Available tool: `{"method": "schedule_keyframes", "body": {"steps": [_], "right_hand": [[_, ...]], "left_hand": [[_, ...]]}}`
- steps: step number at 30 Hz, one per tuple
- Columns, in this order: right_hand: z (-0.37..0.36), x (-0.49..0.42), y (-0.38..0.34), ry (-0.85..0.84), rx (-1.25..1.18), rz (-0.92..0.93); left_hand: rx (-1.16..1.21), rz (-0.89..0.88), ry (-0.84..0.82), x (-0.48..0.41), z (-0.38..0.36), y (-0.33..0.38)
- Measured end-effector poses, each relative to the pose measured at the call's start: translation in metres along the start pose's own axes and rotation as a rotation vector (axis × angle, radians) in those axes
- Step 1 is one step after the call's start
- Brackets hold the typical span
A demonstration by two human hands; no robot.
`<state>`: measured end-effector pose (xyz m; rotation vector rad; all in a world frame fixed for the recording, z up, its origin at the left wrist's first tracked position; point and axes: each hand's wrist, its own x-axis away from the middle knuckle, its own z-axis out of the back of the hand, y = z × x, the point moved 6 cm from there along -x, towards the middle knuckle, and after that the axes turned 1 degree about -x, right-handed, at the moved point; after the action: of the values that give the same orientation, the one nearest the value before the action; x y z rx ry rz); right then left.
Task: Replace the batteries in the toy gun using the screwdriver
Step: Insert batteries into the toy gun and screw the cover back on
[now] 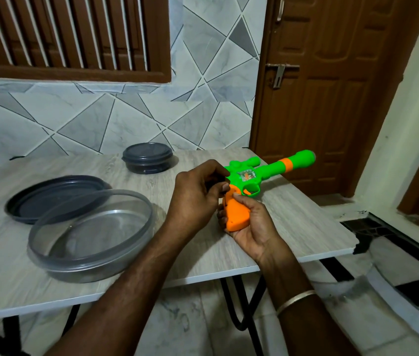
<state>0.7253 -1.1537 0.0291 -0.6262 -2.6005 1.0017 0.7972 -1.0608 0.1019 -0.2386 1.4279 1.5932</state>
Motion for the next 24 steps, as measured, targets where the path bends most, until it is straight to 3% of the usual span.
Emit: {"method": "schedule_keyframes", "body": {"steps": [10,15,17,24], "right_hand": [[-0.001,0.003,-0.001,-0.003,-0.003,0.039],[-0.003,0.002,-0.002,0.023,-0.021,0.047],[-0.001,0.001,-0.002,0.028,-0.041,0.045],[0.003,-0.003,-0.001,0.038,-0.07,0.039]], "left_hand": [[-0.005,-0.043,-0.028,0.009,0.0,0.006],[-0.245,-0.156,0.286,0.01,0.022,0.016],[-0.395,-0.064,0.274,-0.002,0.017,0.001],[-0.633,0.34,-0.044,-0.02,-0.014,-0.061]]}}
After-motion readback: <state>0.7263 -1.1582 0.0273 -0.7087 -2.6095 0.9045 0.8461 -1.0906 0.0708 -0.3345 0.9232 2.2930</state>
